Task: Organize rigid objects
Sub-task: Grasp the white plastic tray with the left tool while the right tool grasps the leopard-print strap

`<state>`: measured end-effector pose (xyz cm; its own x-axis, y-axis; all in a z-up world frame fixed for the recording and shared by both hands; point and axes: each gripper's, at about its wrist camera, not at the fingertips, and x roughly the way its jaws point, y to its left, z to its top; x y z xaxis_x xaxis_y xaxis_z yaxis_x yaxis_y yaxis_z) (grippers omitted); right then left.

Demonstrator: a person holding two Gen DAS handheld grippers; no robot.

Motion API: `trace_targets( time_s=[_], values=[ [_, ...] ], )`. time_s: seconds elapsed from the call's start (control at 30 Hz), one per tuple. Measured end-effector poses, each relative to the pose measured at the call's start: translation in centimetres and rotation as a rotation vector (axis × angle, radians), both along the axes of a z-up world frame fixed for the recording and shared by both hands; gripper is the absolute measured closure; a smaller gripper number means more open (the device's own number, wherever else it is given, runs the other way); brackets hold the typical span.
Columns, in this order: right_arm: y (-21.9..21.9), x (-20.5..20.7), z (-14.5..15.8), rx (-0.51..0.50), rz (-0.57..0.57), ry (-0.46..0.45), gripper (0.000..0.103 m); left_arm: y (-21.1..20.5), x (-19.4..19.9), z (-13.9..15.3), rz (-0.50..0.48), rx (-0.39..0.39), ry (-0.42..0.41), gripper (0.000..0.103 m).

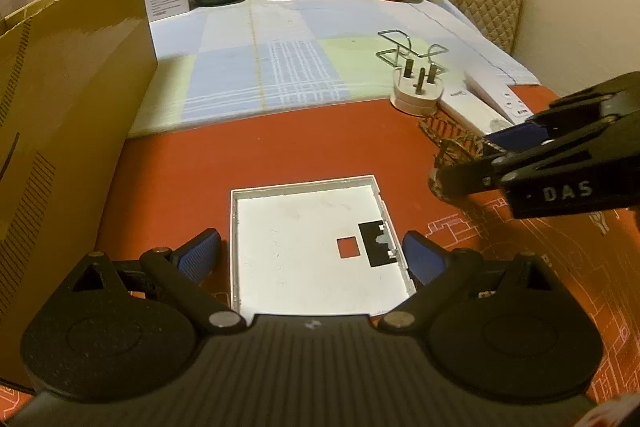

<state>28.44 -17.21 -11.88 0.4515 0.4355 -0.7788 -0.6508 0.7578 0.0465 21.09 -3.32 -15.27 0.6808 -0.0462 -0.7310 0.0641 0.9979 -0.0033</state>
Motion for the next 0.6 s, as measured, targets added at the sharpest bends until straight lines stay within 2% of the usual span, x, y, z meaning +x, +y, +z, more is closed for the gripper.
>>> trace_targets(
  time_s=[0.17, 0.23, 0.6],
  values=[
    [-0.2, -0.6, 0.6, -0.002, -0.023, -0.004, 0.066, -0.2, 0.2, 0.0, 0.012, 0.004, 0.008, 0.008],
    [-0.2, -0.7, 0.6, -0.003, -0.028, -0.003, 0.066, -0.3, 0.1, 0.1, 0.007, 0.004, 0.007, 0.015],
    [-1.0, -1.4, 1.7, 0.042, -0.075, 0.006, 0.067, -0.4, -2.0, 1.3, -0.016, -0.022, 0.008, 0.016]
  ],
)
